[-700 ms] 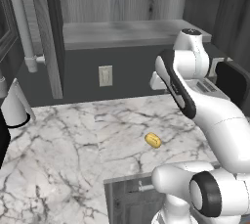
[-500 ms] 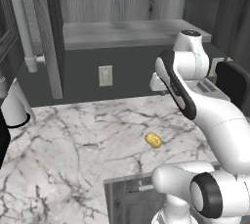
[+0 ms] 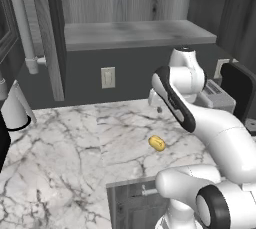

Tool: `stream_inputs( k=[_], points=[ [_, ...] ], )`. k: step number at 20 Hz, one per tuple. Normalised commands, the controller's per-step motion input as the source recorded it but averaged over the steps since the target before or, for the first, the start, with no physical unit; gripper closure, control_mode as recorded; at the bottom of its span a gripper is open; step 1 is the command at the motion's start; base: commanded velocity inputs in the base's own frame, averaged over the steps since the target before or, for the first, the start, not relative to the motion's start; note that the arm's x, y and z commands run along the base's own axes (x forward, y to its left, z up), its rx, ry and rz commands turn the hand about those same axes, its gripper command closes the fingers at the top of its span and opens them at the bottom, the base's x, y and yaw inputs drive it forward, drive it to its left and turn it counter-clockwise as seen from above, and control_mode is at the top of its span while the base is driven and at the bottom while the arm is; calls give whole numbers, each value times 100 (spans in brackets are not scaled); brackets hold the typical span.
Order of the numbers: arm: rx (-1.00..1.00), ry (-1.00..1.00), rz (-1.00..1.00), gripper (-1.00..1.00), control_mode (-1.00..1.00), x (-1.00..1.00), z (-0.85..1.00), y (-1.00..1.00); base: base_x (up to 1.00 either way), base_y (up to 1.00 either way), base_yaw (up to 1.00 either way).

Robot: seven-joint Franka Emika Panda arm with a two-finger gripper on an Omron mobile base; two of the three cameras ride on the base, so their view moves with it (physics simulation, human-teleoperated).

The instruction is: Pick the potato from the counter and place it in the cabinet. Then close the cabinet.

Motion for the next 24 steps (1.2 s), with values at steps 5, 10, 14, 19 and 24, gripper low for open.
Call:
stream_inputs(
  k=[5,10,14,19,24],
  points=[
    [-3,16,1,-100,-100,0,-53,7,0,0,0],
    [-2,10,0,-100,-100,7,-46,0,0,0,0],
    [0,7,2,-100,-100,11,-43,0,0,0,0],
    [0,1,1,-100,-100,5,-42,0,0,0,0],
    [0,0,0,-100,-100,9,-41,1,0,0,0]
  ],
)
